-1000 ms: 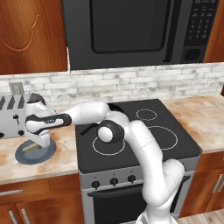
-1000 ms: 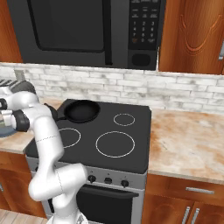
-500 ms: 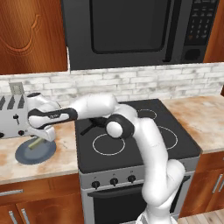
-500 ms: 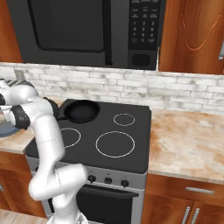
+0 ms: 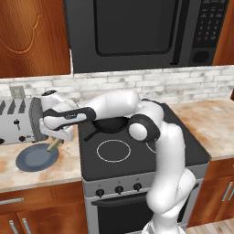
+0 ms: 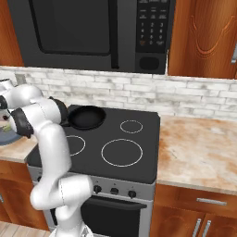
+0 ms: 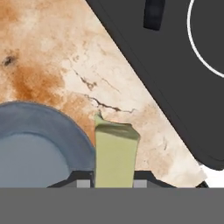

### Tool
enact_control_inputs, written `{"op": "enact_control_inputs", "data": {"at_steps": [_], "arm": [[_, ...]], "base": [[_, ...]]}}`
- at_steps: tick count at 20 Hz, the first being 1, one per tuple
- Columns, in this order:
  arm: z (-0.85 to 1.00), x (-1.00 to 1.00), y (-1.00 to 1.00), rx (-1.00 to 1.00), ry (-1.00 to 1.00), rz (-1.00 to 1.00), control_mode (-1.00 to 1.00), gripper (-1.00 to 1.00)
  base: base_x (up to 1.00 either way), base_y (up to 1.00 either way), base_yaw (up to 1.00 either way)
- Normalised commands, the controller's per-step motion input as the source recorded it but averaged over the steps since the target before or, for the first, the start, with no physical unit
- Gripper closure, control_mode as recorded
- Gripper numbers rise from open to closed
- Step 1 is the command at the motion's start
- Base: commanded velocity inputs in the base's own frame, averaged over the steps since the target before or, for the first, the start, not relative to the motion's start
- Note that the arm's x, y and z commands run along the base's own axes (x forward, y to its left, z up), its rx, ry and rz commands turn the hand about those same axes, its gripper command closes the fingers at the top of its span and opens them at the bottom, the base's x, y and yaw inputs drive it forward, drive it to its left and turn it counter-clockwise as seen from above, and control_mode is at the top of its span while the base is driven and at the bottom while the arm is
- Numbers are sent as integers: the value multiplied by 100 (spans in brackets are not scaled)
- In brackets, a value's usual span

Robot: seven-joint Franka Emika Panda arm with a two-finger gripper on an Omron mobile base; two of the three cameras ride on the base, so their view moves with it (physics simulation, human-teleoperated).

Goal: Pick up the butter stick and place it in the pan. Then turn on the burner for the pan.

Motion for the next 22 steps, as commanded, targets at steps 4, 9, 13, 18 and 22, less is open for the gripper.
{"op": "enact_control_inputs", "data": {"at_steps": [4,9,13,18,22], "arm": [[29,-4,-81,10,-4,6,-100,100],[16,-9,-86,13,-6,5,-100,100],[11,-11,-87,11,-7,7,-100,100],[42,0,-65,1,-2,7,-100,100],[45,0,-59,0,0,9,-100,100]], "base": [[0,0,0],[0,0,0],[0,0,0],[0,0,0],[0,0,0]]}}
